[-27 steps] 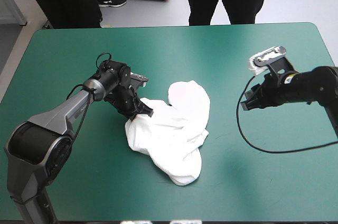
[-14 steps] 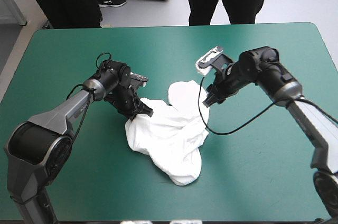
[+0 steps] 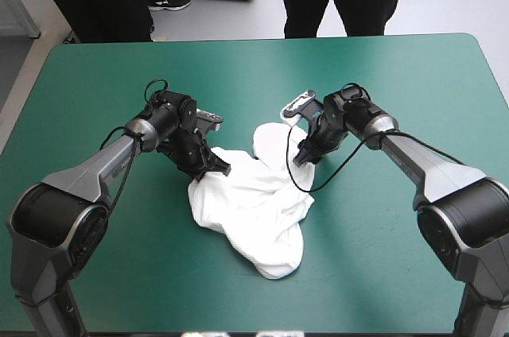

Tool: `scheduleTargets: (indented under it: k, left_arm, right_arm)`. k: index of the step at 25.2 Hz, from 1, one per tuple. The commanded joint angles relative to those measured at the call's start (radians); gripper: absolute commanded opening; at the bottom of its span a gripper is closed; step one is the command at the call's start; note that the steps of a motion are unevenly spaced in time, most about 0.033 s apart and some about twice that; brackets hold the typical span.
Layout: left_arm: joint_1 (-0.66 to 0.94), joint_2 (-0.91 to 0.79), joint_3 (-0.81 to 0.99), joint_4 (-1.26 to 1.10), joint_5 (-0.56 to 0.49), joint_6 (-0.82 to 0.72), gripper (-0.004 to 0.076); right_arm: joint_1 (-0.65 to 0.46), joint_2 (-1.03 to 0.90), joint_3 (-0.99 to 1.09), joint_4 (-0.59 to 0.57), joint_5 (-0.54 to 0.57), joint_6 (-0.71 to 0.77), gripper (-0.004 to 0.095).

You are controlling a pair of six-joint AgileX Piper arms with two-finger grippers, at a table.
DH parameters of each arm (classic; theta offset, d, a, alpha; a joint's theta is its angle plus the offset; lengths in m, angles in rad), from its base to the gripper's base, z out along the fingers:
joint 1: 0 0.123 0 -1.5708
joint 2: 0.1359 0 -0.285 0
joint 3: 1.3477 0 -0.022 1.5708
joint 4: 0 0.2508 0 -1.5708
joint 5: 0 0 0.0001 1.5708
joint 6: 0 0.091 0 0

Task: Fold the cloth

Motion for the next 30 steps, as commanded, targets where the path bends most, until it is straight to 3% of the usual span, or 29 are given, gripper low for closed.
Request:
scheduleTargets:
  k: [1,7,18,24,30]
  left_arm:
    - [-0.002,0.001,-0.001,0.018,-0.059,0.01,-0.0017]
    - [-0.002,0.001,-0.001,0.018,-0.059,0.01,-0.0017]
    - [-0.002,0.001,-0.001,0.036,-0.073,0.013,-0.0017]
    - [0.007,-0.044,-0.028,0.082,-0.062,-0.006,-0.0017]
    - [0.007,-0.158,-0.093,0.097,0.001,-0.013,-0.0017]
  right_arm:
    - [-0.005,-0.006,-0.034,-0.007,-0.032,0.006,0.0581]
    - [-0.005,0.088,-0.034,0.038,0.005,0.01,0.0536]
    - [-0.005,0.153,-0.034,0.085,0.047,0.013,-0.0016]
    - [-0.005,0.133,-0.098,0.065,0.089,0.026,-0.0017]
    - [-0.005,0.054,-0.242,0.039,0.228,0.035,-0.0017]
